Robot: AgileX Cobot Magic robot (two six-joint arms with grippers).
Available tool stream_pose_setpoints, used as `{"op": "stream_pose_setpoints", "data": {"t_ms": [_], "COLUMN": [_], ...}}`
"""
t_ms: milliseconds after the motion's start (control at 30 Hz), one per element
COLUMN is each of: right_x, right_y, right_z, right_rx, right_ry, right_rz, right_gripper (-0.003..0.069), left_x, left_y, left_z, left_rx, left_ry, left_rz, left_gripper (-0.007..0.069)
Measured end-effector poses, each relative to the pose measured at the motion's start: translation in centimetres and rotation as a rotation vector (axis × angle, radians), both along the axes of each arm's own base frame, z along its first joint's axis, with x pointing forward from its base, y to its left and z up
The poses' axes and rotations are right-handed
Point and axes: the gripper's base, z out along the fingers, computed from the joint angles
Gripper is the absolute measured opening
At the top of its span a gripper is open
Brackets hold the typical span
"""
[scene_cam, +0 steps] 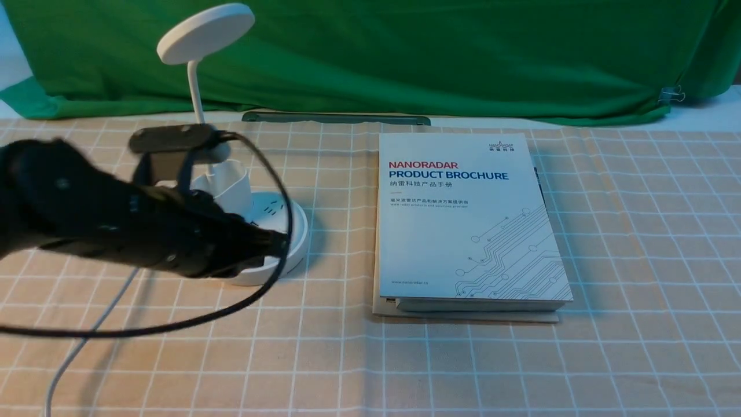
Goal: Turn on the table lamp on the light coffee tablecloth with your hand.
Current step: 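Press the power button on the lamp base to turn the lamp on with the left gripper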
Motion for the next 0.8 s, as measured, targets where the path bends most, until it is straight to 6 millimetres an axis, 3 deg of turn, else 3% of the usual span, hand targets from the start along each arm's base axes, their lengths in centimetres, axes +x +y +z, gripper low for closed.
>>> {"op": "stream_pose_setpoints", "data": {"t_ms": [200, 333, 800], "right_x": [0.0, 0.0, 0.0], "right_y": [0.0, 0.0, 0.0], "right_z": [0.0, 0.0, 0.0], "right_rx": [0.000, 0.000, 0.000], "right_ry": [0.000, 0.000, 0.000], "right_rz": [0.000, 0.000, 0.000], "right_gripper": [0.0239, 0.0239, 0.0239], "left_x": [5.4, 7.7, 9.5], "left_y": [-1.7, -2.4, -3.0], "left_z": [-1.5, -2.9, -5.6], "left_rx": [0.123, 0.163, 0.180], "left_ry": [-0.009, 0.011, 0.027], "left_rz": [0.037, 0.035, 0.033], "left_gripper": [-0.0005, -0.0005, -0.0005]}}
